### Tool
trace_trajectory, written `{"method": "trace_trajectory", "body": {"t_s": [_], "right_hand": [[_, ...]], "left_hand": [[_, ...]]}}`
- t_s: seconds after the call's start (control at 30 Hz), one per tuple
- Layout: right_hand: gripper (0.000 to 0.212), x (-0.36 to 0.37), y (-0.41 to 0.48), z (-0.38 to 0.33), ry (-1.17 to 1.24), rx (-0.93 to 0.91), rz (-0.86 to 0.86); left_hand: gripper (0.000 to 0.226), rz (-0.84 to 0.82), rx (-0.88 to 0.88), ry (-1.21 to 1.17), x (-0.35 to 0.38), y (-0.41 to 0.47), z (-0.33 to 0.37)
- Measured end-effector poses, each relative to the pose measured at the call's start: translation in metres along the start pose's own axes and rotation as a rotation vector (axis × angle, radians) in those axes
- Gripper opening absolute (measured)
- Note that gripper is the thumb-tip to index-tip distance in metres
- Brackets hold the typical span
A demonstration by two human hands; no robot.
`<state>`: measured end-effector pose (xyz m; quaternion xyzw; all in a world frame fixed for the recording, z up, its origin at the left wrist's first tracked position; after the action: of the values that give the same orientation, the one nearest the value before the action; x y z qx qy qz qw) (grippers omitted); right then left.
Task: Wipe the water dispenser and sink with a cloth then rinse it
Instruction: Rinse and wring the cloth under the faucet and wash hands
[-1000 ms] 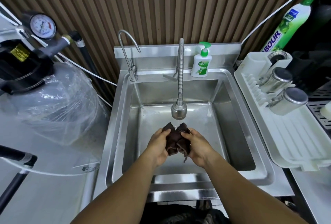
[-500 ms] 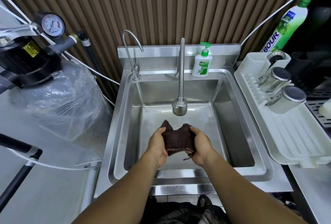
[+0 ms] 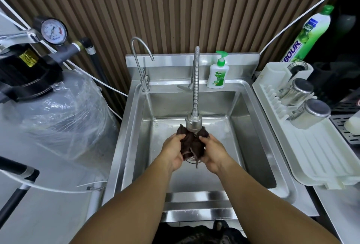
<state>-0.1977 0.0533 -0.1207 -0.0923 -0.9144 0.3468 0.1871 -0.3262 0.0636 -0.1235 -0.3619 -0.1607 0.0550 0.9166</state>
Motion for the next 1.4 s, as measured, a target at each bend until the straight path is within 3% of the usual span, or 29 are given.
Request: {"method": "trace_trajectory", "body": {"t_s": [0.3,0.5,0.77,1.0,1.13,1.4], "right_hand": [[0.028,0.014,0.015,-0.014,-0.008,0.011,0.055],[0.025,0.011,0.019,-0.01,-0.038,0.044,0.169],[0.029,0.023,0.036,-0.006,-0.249,0.019,0.133],[0.038,0.01,0.045,-0.007,-0.188,0.011,0.275],[0.028,0.009,0.049,-0.01,-0.165,0.0,0.303],[0.03,0.01,0.053,-0.014,-0.175,-0.041,0.313]], "left_hand": [[0.029,0.047,0.012,-0.066,0.009,0.013,0.008],[0.029,0.076,0.021,0.032,0.021,0.022,0.008],[0.029,0.03,-0.039,0.166,0.037,0.023,0.0],[0.015,0.106,-0.027,0.213,0.033,0.026,0.001],[0.023,0.121,-0.011,0.172,0.031,0.032,0.005],[0.024,0.122,0.023,0.242,0.03,0.03,0.013]]}}
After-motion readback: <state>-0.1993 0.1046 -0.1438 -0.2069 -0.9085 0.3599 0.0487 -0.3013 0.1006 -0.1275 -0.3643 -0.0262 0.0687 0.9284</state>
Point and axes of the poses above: each hand's wrist, its own y-axis towards the middle knuckle, its own x-axis out of the palm, z = x × y, the point moved 9 cm from there along y, towards the middle knuckle, and after that the axes turned 3 degrees about x, right-handed, at the moved point
